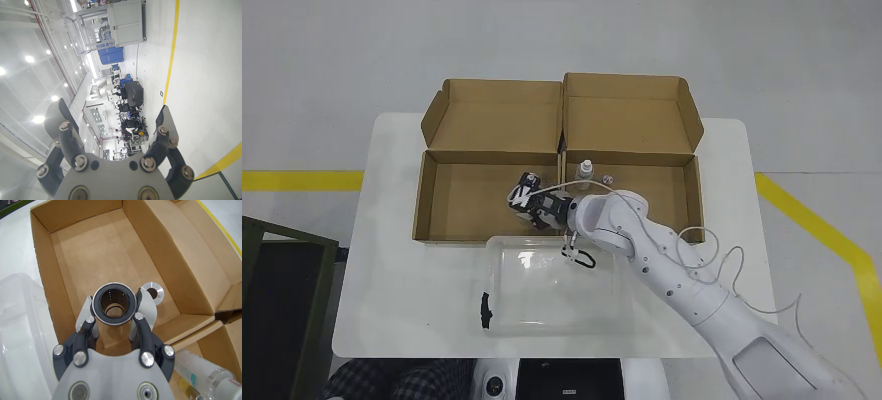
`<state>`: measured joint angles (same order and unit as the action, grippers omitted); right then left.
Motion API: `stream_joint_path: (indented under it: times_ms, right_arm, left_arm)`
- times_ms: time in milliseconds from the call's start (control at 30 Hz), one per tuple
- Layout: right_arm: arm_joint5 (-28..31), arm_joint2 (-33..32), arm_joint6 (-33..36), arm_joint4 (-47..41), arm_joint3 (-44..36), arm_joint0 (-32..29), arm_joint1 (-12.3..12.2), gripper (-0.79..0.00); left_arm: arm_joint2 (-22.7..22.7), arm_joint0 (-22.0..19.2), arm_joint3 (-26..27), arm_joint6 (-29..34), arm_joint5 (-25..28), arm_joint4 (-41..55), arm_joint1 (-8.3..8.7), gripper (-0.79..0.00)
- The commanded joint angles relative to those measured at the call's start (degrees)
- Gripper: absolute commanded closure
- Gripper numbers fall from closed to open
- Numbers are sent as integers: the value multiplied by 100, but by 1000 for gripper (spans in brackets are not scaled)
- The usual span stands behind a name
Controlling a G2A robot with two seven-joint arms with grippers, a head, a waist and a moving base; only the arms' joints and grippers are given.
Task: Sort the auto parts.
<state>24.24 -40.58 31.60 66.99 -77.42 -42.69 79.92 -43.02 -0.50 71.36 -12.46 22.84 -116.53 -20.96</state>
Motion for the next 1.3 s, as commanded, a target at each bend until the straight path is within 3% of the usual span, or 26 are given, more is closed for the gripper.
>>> stream_joint_path:
  times_ms: [0,267,600,1067,1267]
  right_arm:
    - [-9,-3,25,6,2,-10,8,-382]
    - [-10,-120,-3,18,-170,-89,13,-446]
    - [127,-679,-380,250,-1270,-581,-158,-576]
    - [624,-1985,-944,803,-2903,-2046,-569,-785]
    - [791,-2617,-1451,1093,-3443,-2799,-728,-785]
  left_arm:
    - [0,0,0,0,0,0,0,-785]
    - [0,0,0,0,0,0,0,-785]
    - [0,0,0,0,0,0,0,-785]
    - [0,0,0,0,0,0,0,-785]
    - [0,0,0,0,0,0,0,-785]
